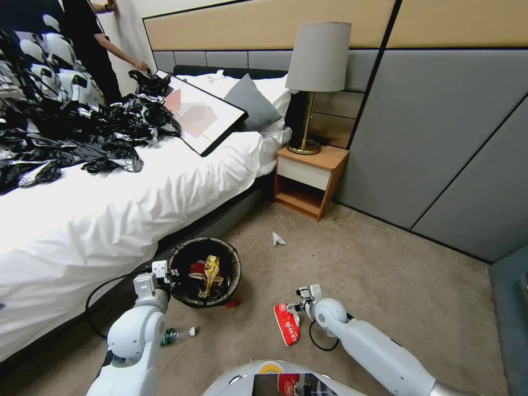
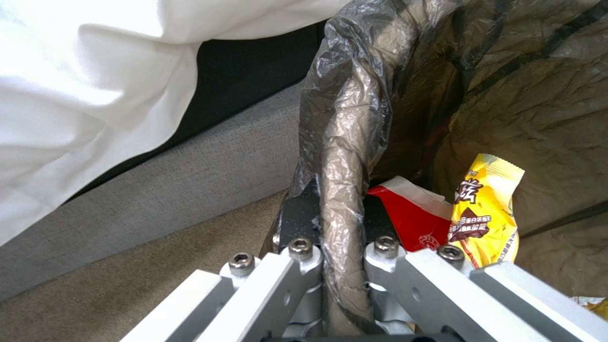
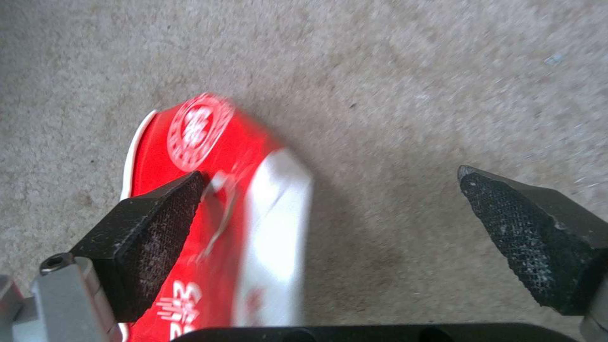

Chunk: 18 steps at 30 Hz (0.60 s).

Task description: Pick up the trash bin, then pick up the garbage from the floor and place it into the trash bin.

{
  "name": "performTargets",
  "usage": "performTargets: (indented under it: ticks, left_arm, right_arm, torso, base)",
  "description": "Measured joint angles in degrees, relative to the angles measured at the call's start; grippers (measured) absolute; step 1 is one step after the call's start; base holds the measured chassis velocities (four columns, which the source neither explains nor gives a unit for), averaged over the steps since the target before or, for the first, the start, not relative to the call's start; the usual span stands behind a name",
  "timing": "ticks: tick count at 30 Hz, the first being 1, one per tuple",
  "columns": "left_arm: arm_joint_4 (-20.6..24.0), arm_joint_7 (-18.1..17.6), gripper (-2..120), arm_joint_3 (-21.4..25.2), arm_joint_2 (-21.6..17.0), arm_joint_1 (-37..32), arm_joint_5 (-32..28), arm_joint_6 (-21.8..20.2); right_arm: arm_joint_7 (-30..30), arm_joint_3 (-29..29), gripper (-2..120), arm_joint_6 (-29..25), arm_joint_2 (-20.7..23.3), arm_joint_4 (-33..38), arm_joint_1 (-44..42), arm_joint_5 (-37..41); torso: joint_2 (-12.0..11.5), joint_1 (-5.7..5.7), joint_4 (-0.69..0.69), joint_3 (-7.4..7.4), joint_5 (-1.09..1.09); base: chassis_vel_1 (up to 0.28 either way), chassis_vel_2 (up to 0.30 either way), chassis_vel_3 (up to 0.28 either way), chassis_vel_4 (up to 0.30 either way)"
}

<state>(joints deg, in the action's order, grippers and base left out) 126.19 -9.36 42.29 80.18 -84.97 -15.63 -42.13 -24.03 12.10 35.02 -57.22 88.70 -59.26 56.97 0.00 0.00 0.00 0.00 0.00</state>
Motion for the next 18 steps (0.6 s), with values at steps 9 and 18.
performTargets:
  ticks: [9, 18]
  left_arm:
    - [0.2, 0.4, 0, 0.1, -0.4, 0.0, -0.1, 0.0]
    - [0.2, 0.4, 0, -0.2, -0.3, 0.1, -0.1, 0.0]
  right_arm:
    - [1.1, 1.6, 100, -0.2, -0.8, 0.5, -1.9, -2.0]
    - [2.5, 3.2, 91, -0.9, -1.5, 0.6, -1.5, -2.9]
  torso:
    - [0.0, 0.00, -0.01, 0.00, 0.00]
    - [0.0, 0.00, 0.00, 0.00, 0.00]
  base:
    - [0.000, 0.000, 0.000, 0.000]
    - [0.000, 0.000, 0.000, 0.000]
